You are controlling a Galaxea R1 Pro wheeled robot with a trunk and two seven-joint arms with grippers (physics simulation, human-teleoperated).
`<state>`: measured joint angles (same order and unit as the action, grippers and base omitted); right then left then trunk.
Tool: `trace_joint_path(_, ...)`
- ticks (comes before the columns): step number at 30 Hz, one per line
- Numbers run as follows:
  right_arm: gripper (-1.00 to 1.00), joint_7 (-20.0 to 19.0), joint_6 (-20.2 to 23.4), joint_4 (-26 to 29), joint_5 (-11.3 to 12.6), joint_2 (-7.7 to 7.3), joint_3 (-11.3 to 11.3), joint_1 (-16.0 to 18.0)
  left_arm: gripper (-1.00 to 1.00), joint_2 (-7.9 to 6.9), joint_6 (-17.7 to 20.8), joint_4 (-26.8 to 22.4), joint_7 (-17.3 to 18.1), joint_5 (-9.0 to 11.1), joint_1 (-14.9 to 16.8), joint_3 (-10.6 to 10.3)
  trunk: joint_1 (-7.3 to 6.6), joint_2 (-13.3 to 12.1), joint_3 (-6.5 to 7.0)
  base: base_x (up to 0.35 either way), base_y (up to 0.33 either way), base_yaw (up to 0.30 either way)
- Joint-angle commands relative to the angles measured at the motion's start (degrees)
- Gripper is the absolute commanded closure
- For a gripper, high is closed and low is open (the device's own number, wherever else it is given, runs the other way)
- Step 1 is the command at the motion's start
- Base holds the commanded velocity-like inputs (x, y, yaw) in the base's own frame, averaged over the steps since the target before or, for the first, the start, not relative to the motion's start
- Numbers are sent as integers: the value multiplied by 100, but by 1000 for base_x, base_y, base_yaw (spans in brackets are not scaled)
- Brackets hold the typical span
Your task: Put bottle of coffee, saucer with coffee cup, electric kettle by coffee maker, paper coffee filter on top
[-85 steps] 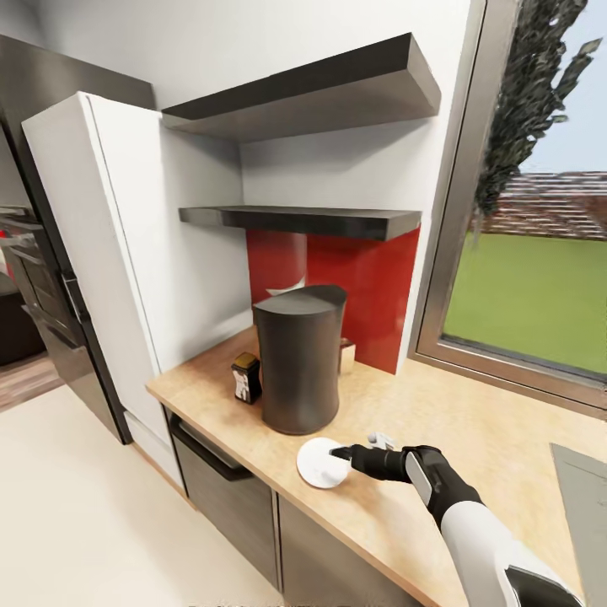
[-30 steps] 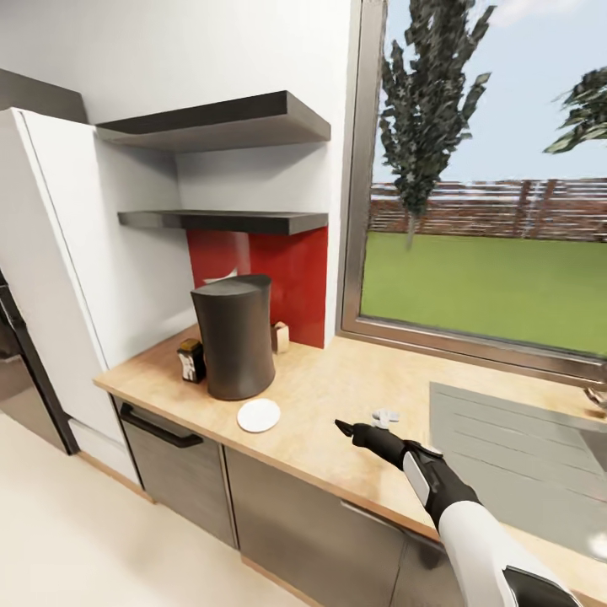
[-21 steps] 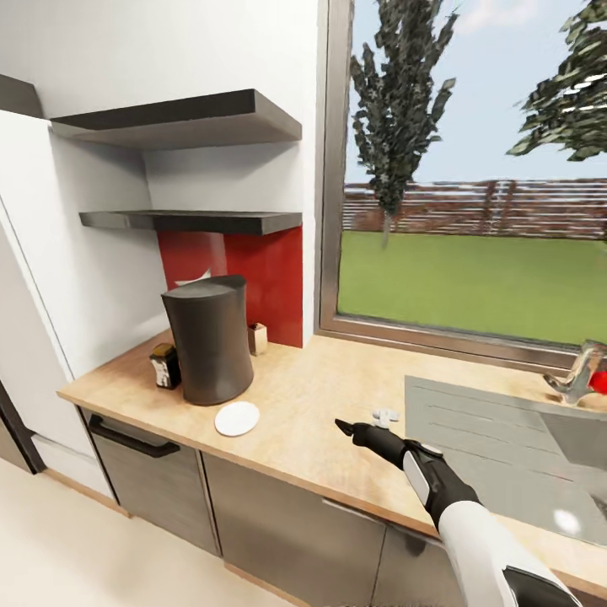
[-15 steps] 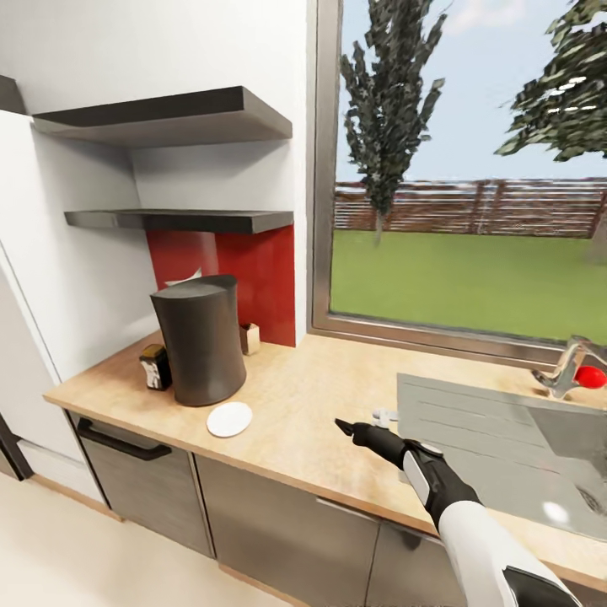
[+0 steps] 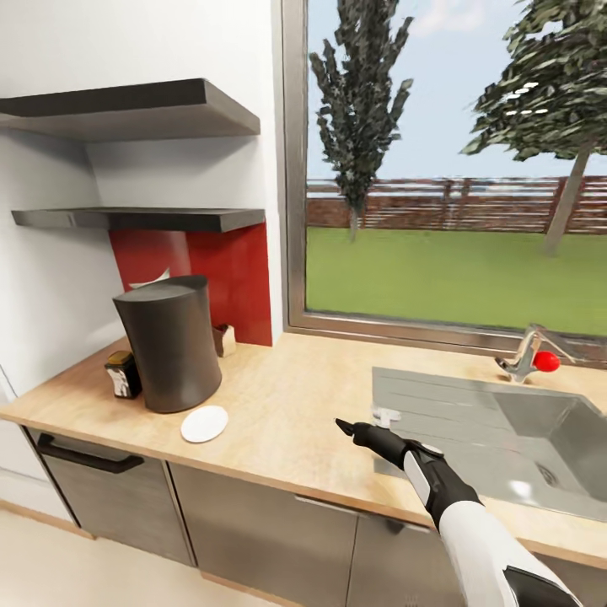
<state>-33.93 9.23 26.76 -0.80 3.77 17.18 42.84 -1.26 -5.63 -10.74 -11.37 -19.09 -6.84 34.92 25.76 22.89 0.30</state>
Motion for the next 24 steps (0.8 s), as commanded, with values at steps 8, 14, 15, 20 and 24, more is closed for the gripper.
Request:
trace_joint_path(8, -100, -35, 53, 5, -8, 8, 49, 5, -100, 3, -18, 1, -5, -60, -2, 41, 2, 3, -3, 0, 0, -287)
trace_joint_path(14, -100, -37, 53, 5, -10, 8, 49, 5, -100, 3, -18, 1, -5, -60, -2, 41, 2, 3, -18, 0, 0, -288)
trace_joint_path(15, -100, -38, 53, -1, -11, 8, 49, 3, -100, 3, -18, 1, -5, -60, -2, 41, 2, 3, -21, 0, 0, -288)
trace_joint_path(20, -100, -36, 53, -12, -10, 3, 49, 5, -100, 3, -18, -7, -5, -60, -2, 33, 2, 3, -38, 0, 0, -288)
trace_joint_path(24, -100, -38, 53, -13, -11, 1, 49, 5, -100, 3, -18, -7, -5, -60, -2, 33, 2, 3, -52, 0, -6, -288)
